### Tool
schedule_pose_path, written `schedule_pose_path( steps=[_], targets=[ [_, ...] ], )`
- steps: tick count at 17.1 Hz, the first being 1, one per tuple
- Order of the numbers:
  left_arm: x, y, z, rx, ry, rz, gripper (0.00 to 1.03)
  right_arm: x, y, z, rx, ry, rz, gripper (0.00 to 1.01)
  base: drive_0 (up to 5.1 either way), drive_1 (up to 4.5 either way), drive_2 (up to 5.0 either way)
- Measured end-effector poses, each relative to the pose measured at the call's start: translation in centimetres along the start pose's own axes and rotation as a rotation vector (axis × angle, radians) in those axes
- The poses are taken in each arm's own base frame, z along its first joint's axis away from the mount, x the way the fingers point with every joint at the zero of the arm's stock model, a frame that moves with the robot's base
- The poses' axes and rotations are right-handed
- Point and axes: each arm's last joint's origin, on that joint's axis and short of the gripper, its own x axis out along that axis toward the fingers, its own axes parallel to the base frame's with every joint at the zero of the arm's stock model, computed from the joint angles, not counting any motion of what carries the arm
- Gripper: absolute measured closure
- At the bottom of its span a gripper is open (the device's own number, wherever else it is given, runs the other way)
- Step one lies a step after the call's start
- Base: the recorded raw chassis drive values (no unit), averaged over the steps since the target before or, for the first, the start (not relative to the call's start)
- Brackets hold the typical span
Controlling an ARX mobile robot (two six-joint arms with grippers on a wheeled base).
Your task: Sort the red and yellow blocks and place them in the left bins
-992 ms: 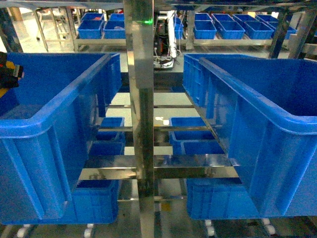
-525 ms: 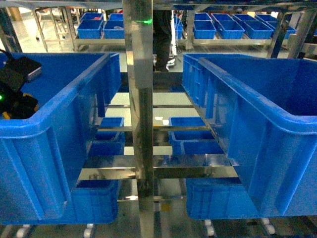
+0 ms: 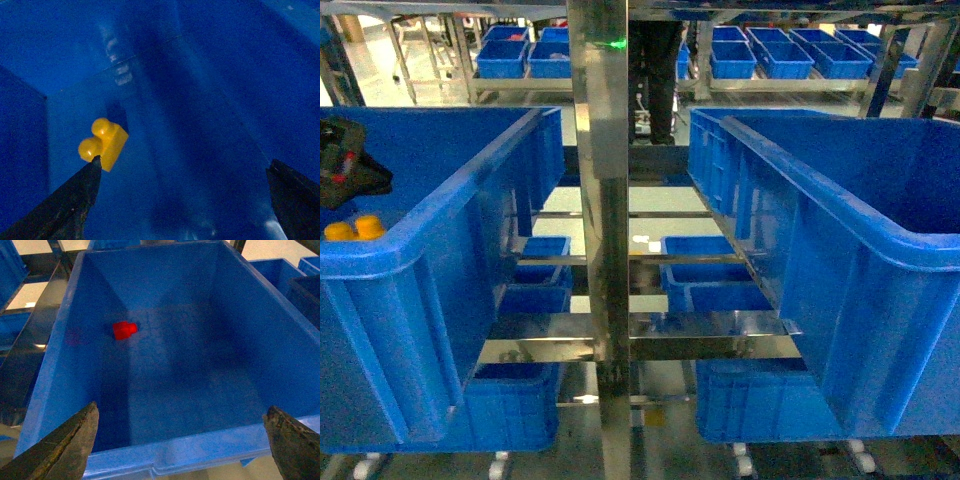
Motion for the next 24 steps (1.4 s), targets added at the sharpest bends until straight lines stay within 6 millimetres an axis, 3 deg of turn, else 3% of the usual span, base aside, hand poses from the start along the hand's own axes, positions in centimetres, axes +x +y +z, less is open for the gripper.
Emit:
schedule_pose_path(
  steps=[4,6,8,9,10,12,15,18,24],
  targets=[
    [-10.8,-0.2,1.4,-0.081,-0.304,0.043,0.05,0.0,0.0,0.0,0.0,0.0,0.0,0.03,0.0,0.0,0.0],
    [-13.7,-1.2,2.0,-0.144,-0.451,0.0,0.05,0.0,0.0,0.0,0.0,0.0,0.0,0.03,0.0,0.0,0.0],
    [-14.0,-1.4,2.2,-0.198,-0.467,-0.028,0.05,0.0,0.0,0.0,0.0,0.0,0.0,0.03,0.0,0.0,0.0],
    [-13.7,-1.4,2.1,-0.218,-0.504,0.006,0.08,0.2,0.0,0.0,0.003,-0.107,0.029,0.06,0.0,0.0,0.0],
    [-13.3,-2.3,0.5,-0.261,-0.574,0.129,0.22,-0.1,-0.7,-1.3,-0.014,-0.284,0.093,0.19,0.0,0.0,0.0],
    [-13.3,-3.9,-2.7,-0.296,-0.602,0.178,0.44,-0.8,-1.5,-4.5,-0.033,-0.434,0.103,0.41,0.0,0.0,0.0],
    [-13.6,-5.8,-5.5,-0.3,-0.62,0.161,0.75,-1.8,-1.8,-7.2,-0.044,-0.479,0.102,0.74,0.0,0.0,0.0],
    [-13.5,-7.8,-7.9,-0.31,-0.6,0.166,1.02,-2.4,-2.0,-9.5,-0.051,-0.464,0.099,1.0,0.0,0.0,0.0],
    [-14.4,-9.2,-11.7,-0.309,-0.603,0.169,1.01,-3.9,-2.4,-12.9,-0.053,-0.466,0.102,0.99,0.0,0.0,0.0]
  ],
)
